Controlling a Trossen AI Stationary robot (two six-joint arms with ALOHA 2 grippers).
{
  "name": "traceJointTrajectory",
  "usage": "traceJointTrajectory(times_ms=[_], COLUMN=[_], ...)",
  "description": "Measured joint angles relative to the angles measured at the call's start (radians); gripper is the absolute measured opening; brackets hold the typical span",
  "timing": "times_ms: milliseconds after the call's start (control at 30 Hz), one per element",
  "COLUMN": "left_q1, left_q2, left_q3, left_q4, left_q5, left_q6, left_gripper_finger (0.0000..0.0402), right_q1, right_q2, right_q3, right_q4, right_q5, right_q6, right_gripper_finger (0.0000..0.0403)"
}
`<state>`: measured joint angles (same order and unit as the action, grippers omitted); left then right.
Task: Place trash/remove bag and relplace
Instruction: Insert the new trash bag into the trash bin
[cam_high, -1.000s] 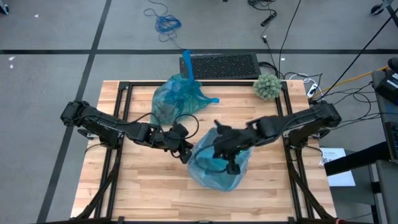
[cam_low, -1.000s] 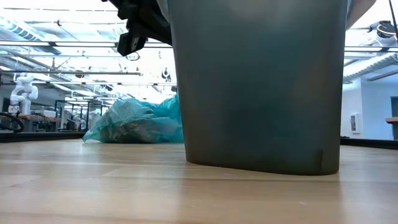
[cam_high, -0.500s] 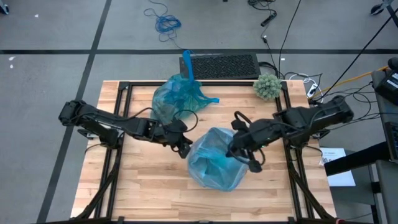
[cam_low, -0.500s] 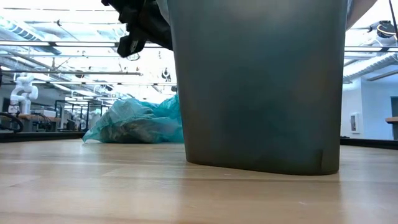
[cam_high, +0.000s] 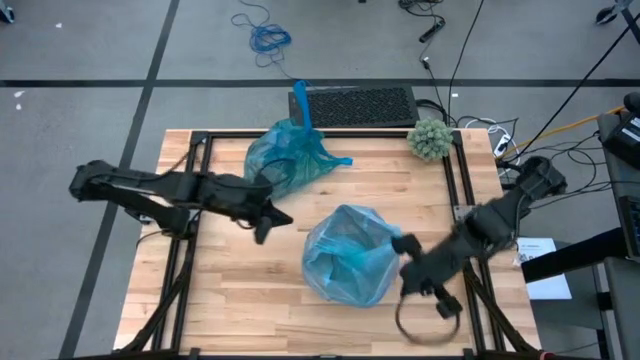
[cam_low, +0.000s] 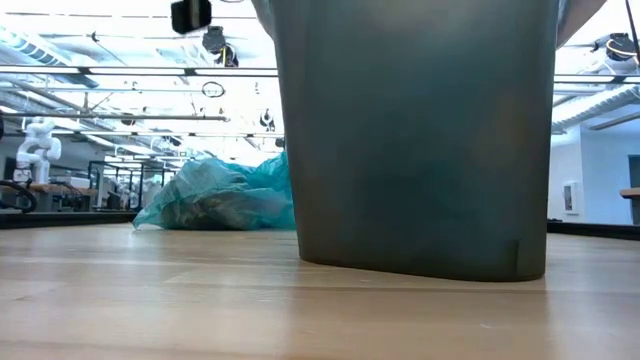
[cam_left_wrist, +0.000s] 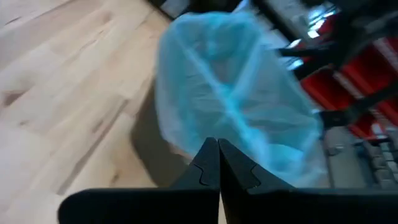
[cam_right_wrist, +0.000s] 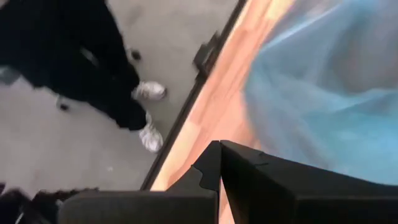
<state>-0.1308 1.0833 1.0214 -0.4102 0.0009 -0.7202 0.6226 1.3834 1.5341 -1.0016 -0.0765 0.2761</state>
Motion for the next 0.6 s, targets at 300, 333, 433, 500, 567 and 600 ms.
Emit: traceJointTrajectory(times_ms=[300,333,433,500,567,600], left_q1=[-0.102,-0.111,-0.136,-0.149,-0.164,-0.169], left_q2=[-0.122,-0.122,-0.121,-0.117,-0.114,-0.114], left_q3=[0.0,0.0,0.0,0.0,0.0,0.0], left_q4=[-0.006,-0.016,-0.053,-0.065,-0.075,-0.078], left_q5=[-0.115,-0.125,-0.147,-0.156,-0.163,-0.169], left_q6=[-0.006,-0.006,-0.012,-0.026,-0.031,-0.032], left_gripper_finger=[0.0,0.0,0.0,0.0,0.0,0.0], right_q1=[0.092,0.087,0.061,0.033,0.003,-0.014], right_q2=[0.197,0.224,0.301,0.329,0.358,0.367], right_q3=[0.0,0.0,0.001,0.003,0.007,0.007], right_q4=[-0.009,-0.003,0.032,0.093,0.17,0.201], right_q5=[0.166,0.183,0.225,0.239,0.262,0.276], right_q6=[0.043,0.044,0.018,0.0,-0.022,-0.032], right_gripper_finger=[0.0,0.0,0.0,0.0,0.0,0.0])
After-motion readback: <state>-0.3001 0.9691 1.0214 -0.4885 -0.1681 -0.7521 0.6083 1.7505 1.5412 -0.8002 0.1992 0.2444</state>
